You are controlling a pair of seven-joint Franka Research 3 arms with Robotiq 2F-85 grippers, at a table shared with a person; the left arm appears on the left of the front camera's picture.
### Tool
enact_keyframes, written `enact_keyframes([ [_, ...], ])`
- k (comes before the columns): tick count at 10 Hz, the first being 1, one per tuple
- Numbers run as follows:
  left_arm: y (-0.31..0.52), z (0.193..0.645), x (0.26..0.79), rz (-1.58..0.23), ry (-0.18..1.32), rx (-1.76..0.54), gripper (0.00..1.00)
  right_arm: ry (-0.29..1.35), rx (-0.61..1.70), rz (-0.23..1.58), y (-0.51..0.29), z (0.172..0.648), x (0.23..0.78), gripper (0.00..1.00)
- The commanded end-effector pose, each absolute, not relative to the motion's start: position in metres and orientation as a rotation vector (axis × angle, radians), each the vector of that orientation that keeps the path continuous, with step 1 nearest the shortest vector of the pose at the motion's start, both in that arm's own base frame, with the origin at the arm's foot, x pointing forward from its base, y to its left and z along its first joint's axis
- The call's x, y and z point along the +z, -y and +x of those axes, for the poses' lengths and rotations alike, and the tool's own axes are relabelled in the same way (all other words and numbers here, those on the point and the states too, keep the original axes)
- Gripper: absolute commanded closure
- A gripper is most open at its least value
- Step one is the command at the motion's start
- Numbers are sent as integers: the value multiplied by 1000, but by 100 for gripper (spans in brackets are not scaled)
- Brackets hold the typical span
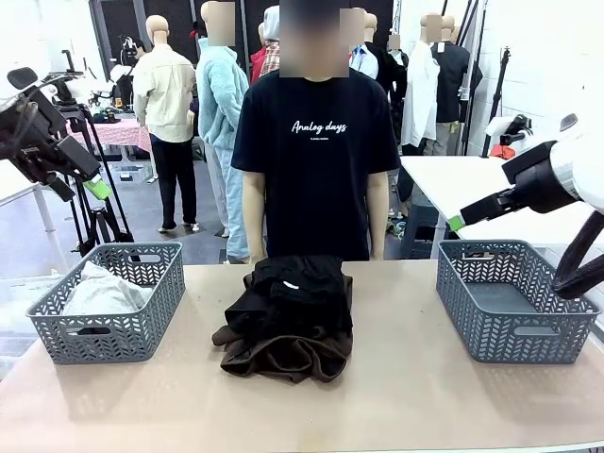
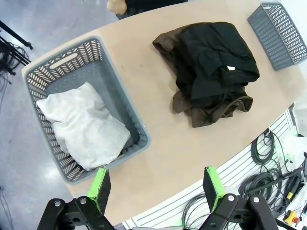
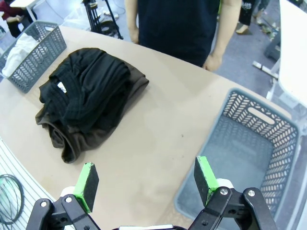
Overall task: Sort the tops and bottoms.
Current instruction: Lift clothes from the center of the table with your right hand.
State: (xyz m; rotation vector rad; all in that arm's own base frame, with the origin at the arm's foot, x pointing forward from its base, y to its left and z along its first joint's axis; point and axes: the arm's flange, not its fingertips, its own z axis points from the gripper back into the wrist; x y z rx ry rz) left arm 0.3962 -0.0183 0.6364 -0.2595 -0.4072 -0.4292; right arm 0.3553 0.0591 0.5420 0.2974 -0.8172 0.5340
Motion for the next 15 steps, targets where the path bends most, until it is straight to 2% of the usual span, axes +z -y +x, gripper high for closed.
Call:
enact_keyframes([
  [1,16,395,639,-253,415,-418,0,798,652,285,-114,394,564,0],
  [4,16,395,639,-253,415,-418,0,699,795,277,-211,463,591,0],
  [7,16,395,639,-253,415,-418,0,567,814,228,-292,525,554,0],
  [10,16,395,639,-253,415,-418,0,449,831,223,-331,539,504,0],
  [13,16,395,639,-253,415,-418,0,353,804,227,-329,537,465,0],
  [14,16,395,639,-253,415,-418,0,421,835,224,-337,537,475,0],
  [15,16,395,639,-253,415,-418,0,421,835,224,-337,537,475,0],
])
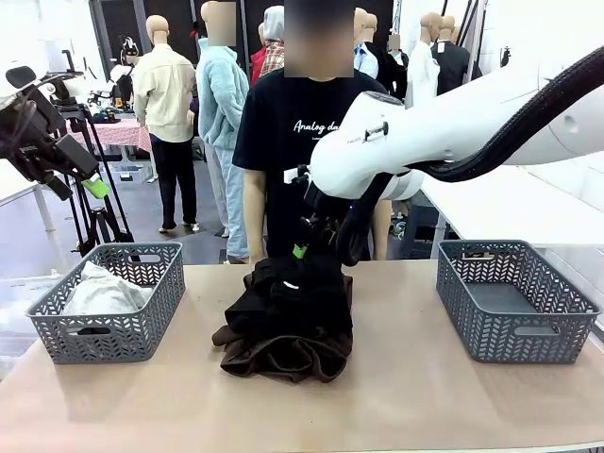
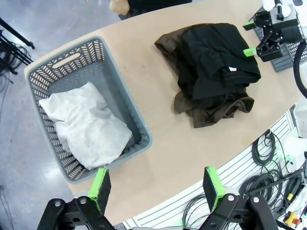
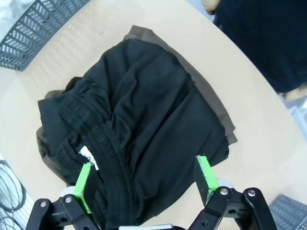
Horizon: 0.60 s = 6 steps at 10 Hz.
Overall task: Sort the tops and bottoms.
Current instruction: Lift clothes from the center of the table with your right hand.
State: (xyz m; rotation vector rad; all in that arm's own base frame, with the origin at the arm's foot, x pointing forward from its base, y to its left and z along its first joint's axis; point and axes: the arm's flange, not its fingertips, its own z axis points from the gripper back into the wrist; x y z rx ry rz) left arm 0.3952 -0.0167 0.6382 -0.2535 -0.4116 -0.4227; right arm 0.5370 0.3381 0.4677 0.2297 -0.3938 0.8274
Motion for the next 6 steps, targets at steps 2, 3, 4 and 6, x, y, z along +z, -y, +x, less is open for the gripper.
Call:
enact_keyframes([
  [2,16,395,639,-253,415,-418,0,394,827,230,-338,537,468,0],
  [3,16,395,639,-253,415,-418,0,386,773,192,-326,521,461,0],
  [4,16,395,639,-253,415,-418,0,388,743,152,-331,514,459,0],
  [6,16,395,639,-253,415,-418,0,381,727,121,-339,524,457,0],
])
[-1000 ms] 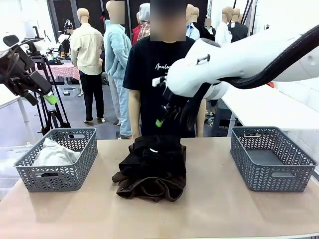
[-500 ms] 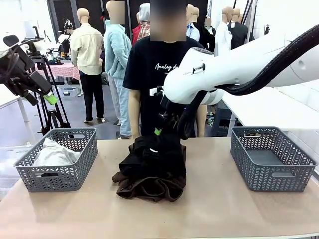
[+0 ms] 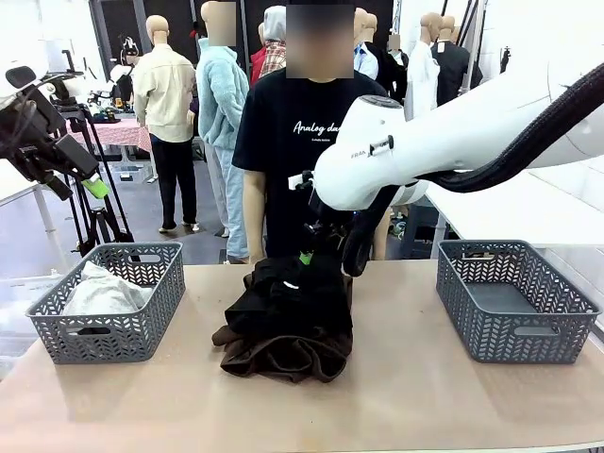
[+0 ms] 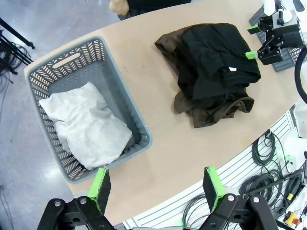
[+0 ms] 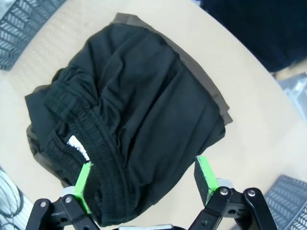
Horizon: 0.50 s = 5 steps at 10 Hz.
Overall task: Sort the tops and bottoms.
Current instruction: Lift clothes from the center of the table with your right hand.
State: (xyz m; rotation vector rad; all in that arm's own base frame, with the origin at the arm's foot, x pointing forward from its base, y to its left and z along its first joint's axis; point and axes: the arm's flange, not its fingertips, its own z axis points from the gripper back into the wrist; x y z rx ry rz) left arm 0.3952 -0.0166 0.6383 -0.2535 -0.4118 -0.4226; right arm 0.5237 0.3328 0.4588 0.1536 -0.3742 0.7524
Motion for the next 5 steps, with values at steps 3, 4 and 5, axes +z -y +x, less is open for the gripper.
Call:
enact_keyframes([
  [3,16,395,639,-253,415,-418,0,292,747,101,-365,546,439,0],
  [4,16,395,639,-253,415,-418,0,259,740,91,-372,555,433,0],
  [5,16,395,639,-253,415,-418,0,242,733,85,-377,563,429,0],
])
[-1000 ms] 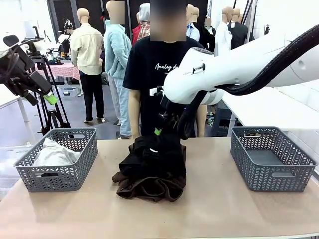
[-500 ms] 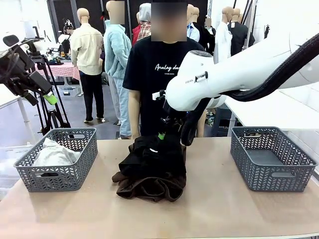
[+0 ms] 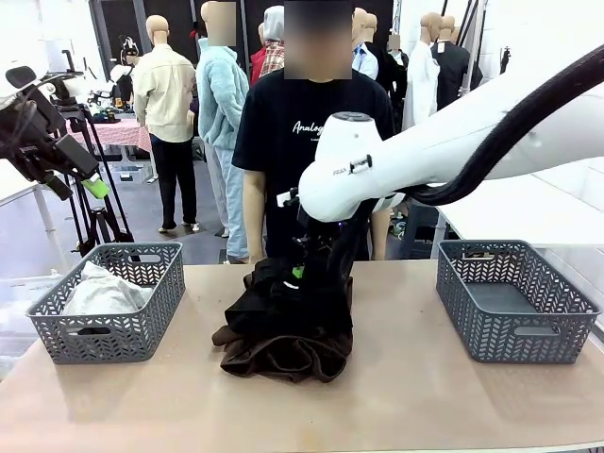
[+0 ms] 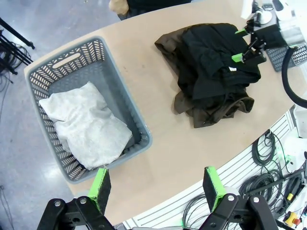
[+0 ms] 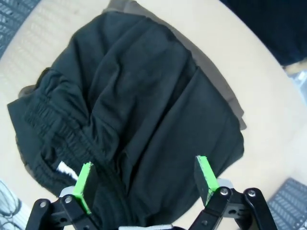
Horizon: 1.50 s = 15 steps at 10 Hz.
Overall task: Sort the tops and bottoms.
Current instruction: Lift clothes from the center of the table with your right hand.
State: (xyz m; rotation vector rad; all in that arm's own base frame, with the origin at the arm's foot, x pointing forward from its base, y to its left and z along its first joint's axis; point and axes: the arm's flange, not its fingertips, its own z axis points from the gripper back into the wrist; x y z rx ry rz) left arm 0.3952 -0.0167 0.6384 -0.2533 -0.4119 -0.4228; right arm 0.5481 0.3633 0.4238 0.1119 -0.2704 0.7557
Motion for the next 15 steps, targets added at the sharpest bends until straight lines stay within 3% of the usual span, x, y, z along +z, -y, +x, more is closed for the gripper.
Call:
enact_keyframes([
  [1,16,395,639,-253,415,-418,0,223,724,79,-381,570,427,0],
  [6,16,395,639,-253,415,-418,0,97,726,46,-391,581,411,0],
  [7,16,395,639,-253,415,-418,0,91,728,39,-389,581,413,12],
  [11,16,395,639,-253,415,-418,0,50,728,52,-384,582,407,88],
  [12,16,395,639,-253,415,-418,0,41,726,59,-383,583,405,100],
  [15,16,395,639,-253,415,-418,0,16,725,91,-378,581,398,100],
])
